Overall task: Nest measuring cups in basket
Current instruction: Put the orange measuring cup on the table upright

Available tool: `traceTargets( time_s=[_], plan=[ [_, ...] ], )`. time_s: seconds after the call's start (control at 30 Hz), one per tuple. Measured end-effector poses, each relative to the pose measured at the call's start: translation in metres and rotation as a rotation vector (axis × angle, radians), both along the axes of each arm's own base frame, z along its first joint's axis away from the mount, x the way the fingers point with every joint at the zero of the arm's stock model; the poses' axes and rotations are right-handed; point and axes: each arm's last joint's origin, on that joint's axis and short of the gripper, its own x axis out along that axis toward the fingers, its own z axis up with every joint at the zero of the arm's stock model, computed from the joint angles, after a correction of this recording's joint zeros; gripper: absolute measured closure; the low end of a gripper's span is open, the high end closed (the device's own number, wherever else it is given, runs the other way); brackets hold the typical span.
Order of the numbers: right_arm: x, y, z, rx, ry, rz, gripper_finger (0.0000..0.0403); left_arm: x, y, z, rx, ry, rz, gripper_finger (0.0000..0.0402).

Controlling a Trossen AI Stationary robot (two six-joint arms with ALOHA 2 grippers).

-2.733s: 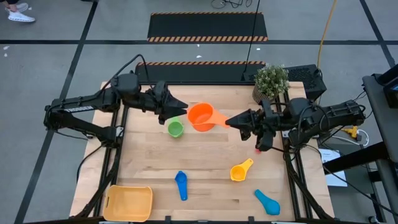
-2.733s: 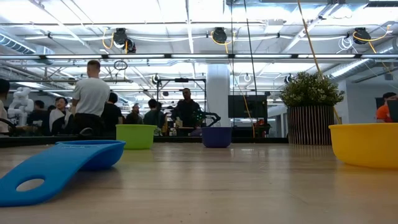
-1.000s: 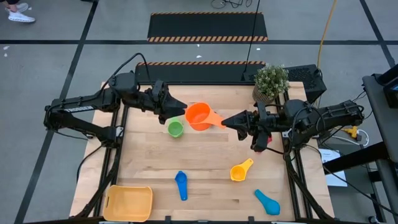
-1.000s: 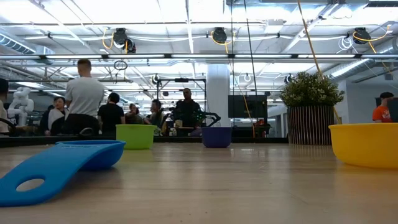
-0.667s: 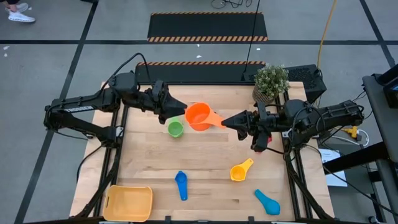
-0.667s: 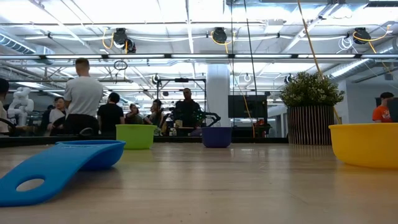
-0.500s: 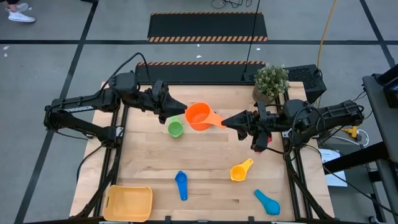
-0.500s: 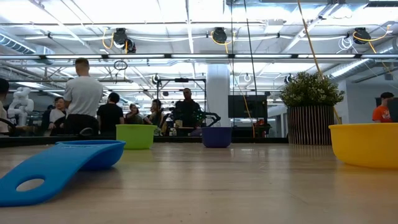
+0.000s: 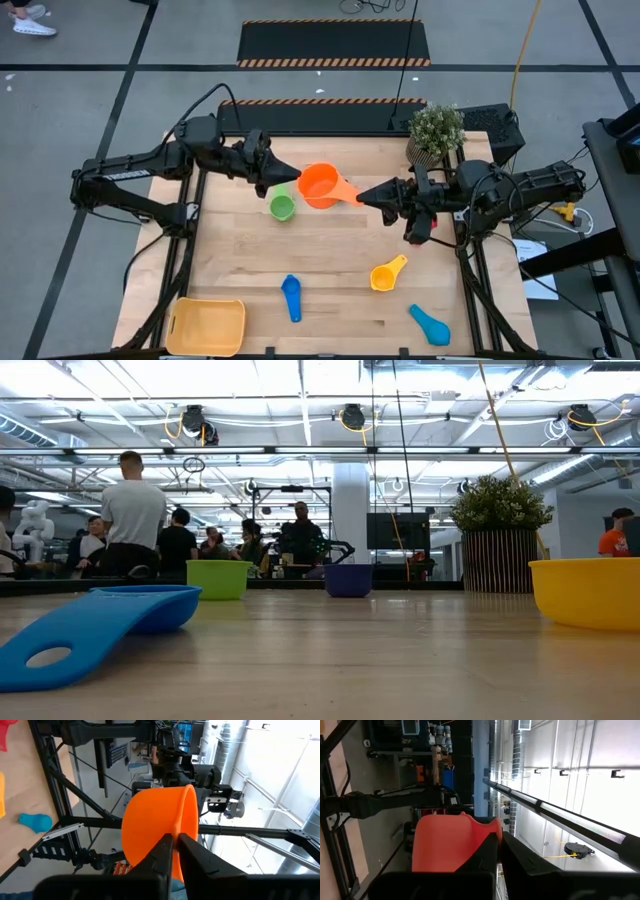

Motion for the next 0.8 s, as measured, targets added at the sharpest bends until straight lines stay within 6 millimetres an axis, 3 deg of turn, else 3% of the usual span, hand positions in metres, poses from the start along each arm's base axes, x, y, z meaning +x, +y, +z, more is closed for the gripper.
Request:
traceTargets(
  time_s=[0.17, 0.33, 0.8],
  plan=[
    [0.0001, 0.0000, -0.0003, 0.018, 0.004, 0.004, 0.0403, -0.0001, 0.0001, 0.0007, 0.000, -0.007, 0.004, 0.0393],
    [0.0000, -0.0001, -0.0002, 0.155, 0.017, 0.028, 0.0391, 0.0000, 0.0006, 0.0005, 0.017, -0.008, 0.022, 0.0396],
    [0.0009, -0.0016, -0.0045, 0.502, 0.078, 0.030, 0.0273, 0.0003, 0.0007, 0.0000, 0.049, -0.011, 0.029, 0.0398]
  ],
)
